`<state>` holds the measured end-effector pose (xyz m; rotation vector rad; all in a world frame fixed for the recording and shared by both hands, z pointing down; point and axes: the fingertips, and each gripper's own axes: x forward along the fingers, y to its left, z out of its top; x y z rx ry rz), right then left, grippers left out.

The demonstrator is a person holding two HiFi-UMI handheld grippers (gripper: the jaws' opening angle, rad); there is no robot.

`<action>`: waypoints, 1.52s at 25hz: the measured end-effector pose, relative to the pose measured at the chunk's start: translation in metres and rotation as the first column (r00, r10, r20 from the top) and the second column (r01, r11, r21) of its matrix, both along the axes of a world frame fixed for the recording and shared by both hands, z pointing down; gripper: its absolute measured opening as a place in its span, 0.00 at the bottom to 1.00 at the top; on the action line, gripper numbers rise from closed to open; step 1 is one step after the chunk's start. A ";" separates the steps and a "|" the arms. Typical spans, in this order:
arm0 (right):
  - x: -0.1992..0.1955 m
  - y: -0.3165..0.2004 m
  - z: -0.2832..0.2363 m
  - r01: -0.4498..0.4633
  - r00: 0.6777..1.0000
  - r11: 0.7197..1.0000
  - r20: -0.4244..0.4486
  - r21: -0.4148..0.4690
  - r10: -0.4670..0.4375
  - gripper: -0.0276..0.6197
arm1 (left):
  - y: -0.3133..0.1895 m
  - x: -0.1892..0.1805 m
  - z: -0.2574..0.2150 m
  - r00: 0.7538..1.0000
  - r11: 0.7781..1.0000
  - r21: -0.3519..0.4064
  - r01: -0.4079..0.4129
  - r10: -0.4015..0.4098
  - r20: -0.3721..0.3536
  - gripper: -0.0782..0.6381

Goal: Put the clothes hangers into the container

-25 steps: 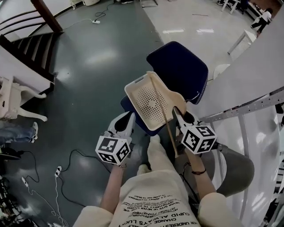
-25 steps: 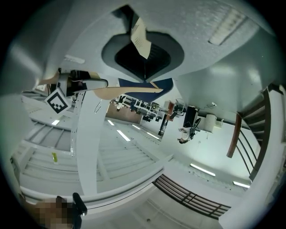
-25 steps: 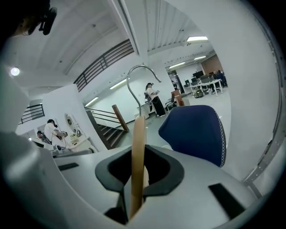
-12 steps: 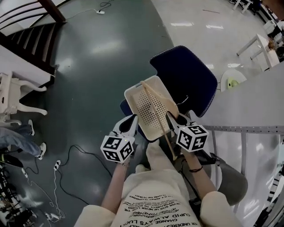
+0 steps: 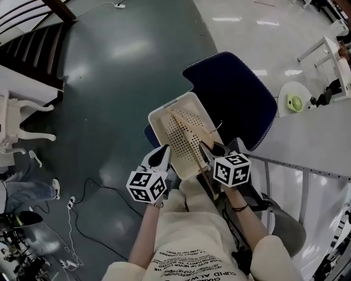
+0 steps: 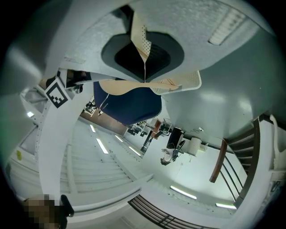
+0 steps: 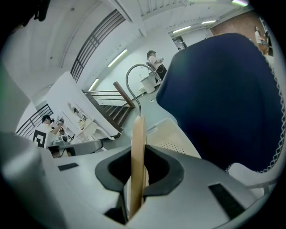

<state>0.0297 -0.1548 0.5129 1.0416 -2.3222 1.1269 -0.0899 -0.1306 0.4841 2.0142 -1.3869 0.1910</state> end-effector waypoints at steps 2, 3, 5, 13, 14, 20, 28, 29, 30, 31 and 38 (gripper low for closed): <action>0.003 -0.002 0.016 0.000 1.000 1.000 -0.007 -0.020 0.000 0.13 | -0.001 0.006 0.014 1.000 1.000 -0.024 -0.003 0.003 -0.005 0.14; 0.002 -0.003 0.023 0.002 1.000 1.000 -0.010 -0.030 -0.002 0.13 | -0.001 0.008 0.020 1.000 0.999 -0.036 -0.004 0.004 -0.007 0.14; 0.000 -0.004 0.037 0.012 1.000 0.999 -0.014 -0.047 -0.013 0.12 | -0.002 0.009 0.031 1.000 0.998 -0.058 -0.007 0.007 -0.008 0.14; -0.009 -0.011 0.079 0.031 1.000 0.996 -0.002 -0.089 -0.031 0.13 | -0.010 0.018 0.068 0.999 0.993 -0.116 -0.023 0.019 -0.034 0.14; -0.010 -0.012 0.083 0.025 1.000 0.995 0.003 -0.095 -0.025 0.13 | -0.011 0.019 0.073 0.999 0.992 -0.123 -0.025 0.020 -0.038 0.14; -0.014 -0.015 0.107 0.000 1.000 0.991 0.029 -0.131 0.004 0.13 | -0.010 0.022 0.098 0.998 0.987 -0.156 -0.043 0.034 -0.060 0.14; -0.018 -0.020 0.122 -0.044 0.996 0.984 0.075 -0.171 0.057 0.13 | -0.017 0.027 0.115 0.995 0.983 -0.167 -0.071 0.058 -0.086 0.14; -0.018 -0.020 0.124 -0.048 0.995 0.983 0.082 -0.176 0.063 0.13 | -0.017 0.028 0.117 0.994 0.983 -0.167 -0.078 0.063 -0.088 0.14; -0.017 -0.020 0.125 -0.052 0.994 0.982 0.088 -0.183 0.069 0.13 | -0.018 0.029 0.118 0.994 0.983 -0.167 -0.083 0.069 -0.090 0.14; -0.017 -0.020 0.126 -0.057 0.993 0.980 0.093 -0.189 0.076 0.13 | -0.018 0.030 0.119 0.993 0.982 -0.167 -0.089 0.074 -0.092 0.14; -0.010 -0.019 0.143 -0.091 0.987 0.966 0.107 -0.241 0.120 0.14 | -0.018 0.042 0.126 0.988 0.976 -0.174 -0.133 0.117 -0.104 0.14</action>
